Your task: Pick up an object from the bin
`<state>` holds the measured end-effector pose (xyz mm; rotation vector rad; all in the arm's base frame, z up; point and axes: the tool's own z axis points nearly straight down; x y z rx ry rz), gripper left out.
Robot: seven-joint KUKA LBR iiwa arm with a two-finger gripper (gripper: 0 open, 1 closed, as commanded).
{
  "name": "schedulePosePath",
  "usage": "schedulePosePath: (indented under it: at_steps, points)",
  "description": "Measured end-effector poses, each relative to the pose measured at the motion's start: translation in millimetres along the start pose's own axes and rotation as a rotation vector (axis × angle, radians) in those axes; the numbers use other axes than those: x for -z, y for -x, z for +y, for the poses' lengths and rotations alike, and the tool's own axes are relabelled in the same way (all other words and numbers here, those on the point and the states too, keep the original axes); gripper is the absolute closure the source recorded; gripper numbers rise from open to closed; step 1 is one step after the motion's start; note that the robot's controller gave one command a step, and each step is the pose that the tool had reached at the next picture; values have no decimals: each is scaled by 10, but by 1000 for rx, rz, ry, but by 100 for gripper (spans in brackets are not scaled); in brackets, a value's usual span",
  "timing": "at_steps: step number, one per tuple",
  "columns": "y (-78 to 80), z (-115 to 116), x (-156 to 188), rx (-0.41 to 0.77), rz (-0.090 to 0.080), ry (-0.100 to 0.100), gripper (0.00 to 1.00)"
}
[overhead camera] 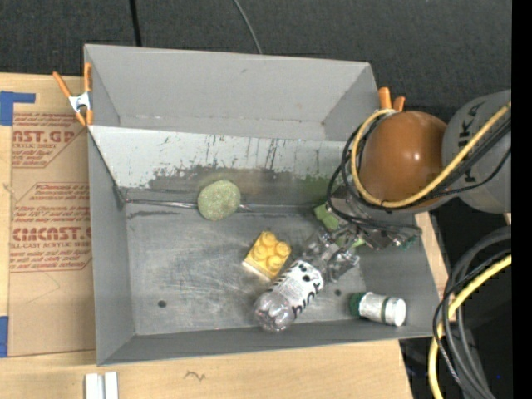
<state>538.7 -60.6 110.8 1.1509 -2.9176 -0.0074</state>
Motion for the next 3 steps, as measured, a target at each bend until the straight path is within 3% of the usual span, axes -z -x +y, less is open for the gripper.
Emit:
schedulePosePath:
  at_steps: [2,3]
  points:
    - [-125,198,1212,22,-2,-2,100]
    - [-125,111,1227,22,-17,-21,100]
